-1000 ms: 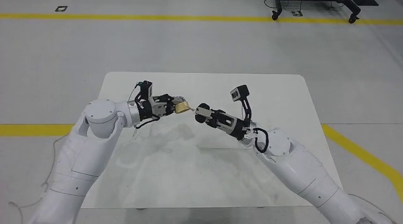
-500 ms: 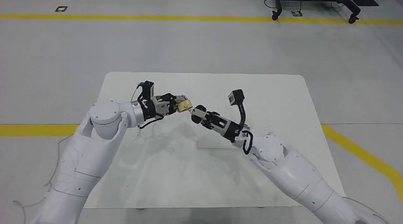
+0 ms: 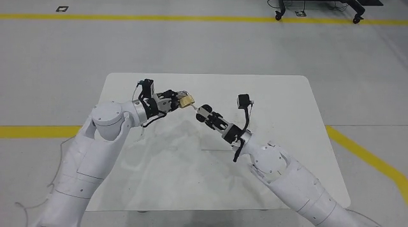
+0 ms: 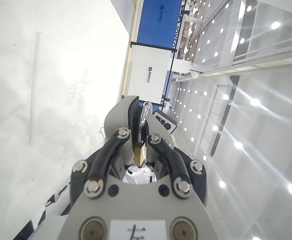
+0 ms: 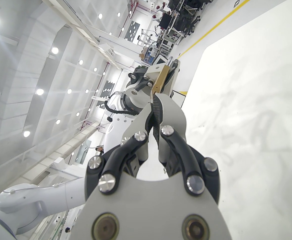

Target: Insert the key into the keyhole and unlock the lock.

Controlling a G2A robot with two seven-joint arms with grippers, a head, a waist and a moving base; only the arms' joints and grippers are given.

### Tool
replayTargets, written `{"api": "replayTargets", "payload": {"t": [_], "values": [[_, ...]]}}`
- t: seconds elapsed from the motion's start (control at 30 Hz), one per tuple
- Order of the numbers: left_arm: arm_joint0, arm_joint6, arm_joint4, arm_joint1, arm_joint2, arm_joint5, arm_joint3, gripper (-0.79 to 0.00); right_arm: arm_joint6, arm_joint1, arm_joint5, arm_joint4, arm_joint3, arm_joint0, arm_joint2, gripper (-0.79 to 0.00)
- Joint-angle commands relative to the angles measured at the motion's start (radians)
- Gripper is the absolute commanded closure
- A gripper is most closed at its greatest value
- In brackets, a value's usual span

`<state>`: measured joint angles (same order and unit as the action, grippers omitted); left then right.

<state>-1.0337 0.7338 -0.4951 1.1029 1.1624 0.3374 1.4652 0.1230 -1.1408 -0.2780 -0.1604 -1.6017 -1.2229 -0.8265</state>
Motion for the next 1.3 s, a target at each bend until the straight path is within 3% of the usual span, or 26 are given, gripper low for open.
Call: {"api": "replayTargets", "payload": {"t": [0.0,0.67,1.27], "values": [[-0.003,-0.013,0.008,0.001,-0.001,-0.006,0.003,0.0,-0.003,-0.004,0.013,-0.011,-0.002,-0.003,-0.005,0.0],[-0.018,-0.028,0.046,-0.001,0.008,-0.029,0.021,0.0,0.06,-0.033,0.058,-0.043,0.013,-0.01,-0.032,0.0],[-0.022,-0.052,0.092,0.003,-0.005,-0.059,0.034,0.0,0.033,-0.064,0.054,-0.055,0.041,-0.009,-0.052,0.0]]}}
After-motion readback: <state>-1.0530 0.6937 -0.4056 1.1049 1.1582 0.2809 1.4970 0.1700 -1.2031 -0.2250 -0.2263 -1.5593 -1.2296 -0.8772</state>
